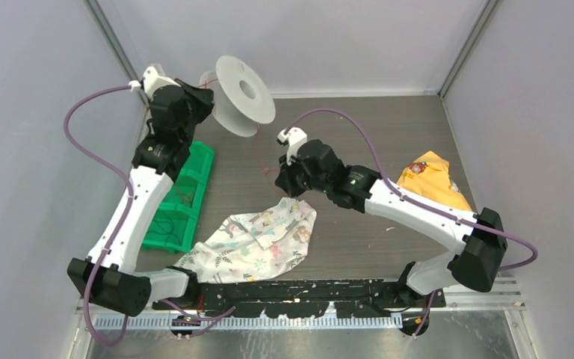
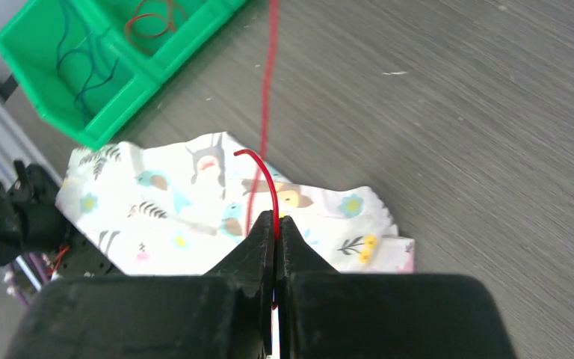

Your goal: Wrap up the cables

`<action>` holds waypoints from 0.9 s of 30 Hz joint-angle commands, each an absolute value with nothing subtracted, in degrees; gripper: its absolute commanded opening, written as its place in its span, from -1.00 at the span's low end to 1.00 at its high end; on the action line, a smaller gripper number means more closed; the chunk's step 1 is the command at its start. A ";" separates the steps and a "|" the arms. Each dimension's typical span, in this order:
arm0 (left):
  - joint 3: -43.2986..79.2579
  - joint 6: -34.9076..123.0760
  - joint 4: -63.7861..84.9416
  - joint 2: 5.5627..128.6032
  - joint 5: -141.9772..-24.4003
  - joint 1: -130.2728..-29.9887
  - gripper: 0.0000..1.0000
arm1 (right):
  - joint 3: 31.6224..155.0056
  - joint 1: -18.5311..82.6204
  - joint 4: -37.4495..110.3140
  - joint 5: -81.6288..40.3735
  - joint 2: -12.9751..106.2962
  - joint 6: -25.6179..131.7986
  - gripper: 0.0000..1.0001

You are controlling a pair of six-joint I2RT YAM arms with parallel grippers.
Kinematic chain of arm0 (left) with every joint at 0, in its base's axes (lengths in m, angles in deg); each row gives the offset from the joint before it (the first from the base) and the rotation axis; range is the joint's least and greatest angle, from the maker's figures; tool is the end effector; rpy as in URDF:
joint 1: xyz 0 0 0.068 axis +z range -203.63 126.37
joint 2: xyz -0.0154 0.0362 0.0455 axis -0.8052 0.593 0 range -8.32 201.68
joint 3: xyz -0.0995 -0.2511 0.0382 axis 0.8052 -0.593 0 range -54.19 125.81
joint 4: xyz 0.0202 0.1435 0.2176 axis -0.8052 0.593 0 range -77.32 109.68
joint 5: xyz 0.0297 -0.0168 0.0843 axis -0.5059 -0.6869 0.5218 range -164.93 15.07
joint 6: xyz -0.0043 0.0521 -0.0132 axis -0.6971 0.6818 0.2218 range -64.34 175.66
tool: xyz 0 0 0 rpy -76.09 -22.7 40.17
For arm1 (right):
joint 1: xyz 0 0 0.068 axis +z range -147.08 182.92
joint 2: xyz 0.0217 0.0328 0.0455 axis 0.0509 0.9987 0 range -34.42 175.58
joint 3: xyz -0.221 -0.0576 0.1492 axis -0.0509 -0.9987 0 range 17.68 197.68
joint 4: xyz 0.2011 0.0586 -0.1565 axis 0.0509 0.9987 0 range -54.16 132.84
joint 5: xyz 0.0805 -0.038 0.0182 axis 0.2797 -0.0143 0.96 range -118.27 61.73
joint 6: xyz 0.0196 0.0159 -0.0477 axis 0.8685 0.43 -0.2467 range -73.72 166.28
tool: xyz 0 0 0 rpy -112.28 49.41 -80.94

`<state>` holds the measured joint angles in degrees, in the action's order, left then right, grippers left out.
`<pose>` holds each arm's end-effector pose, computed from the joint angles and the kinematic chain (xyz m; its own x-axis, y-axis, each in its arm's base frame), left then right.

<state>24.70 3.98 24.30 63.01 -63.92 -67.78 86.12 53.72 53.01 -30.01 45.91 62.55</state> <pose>0.2724 -0.0617 0.4475 -0.0860 -0.7726 -0.6290 -0.0197 0.6325 -0.7743 0.2053 0.2500 0.3287 -0.5071 -0.1786 -0.8432 -0.6415 0.7316 0.2308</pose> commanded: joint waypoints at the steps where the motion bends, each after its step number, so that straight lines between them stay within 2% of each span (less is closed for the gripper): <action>1: 28.41 13.79 30.53 63.11 -42.84 -74.37 -0.99 | 95.33 59.49 57.20 -33.92 45.64 57.20 -0.99; 6: 29.16 21.34 33.39 67.37 -38.31 -77.70 -0.99 | 103.69 62.78 60.12 -30.36 45.65 54.28 -0.99; 13: 28.47 28.29 33.68 70.34 -41.80 -81.66 -0.99 | 111.22 62.49 58.93 -31.89 46.09 48.30 -0.99; 21: 25.83 31.38 32.36 69.04 -54.49 -84.12 -0.99 | 113.74 53.33 52.67 -26.92 50.05 52.16 -0.99; 27: 23.31 35.17 32.09 70.43 -68.74 -84.29 -0.99 | 115.24 44.89 49.02 -21.69 51.18 60.19 -0.99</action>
<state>23.83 32.66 37.06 71.53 -58.26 -84.11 111.96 48.65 55.13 -26.16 51.49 54.18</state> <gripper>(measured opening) 0.043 0.029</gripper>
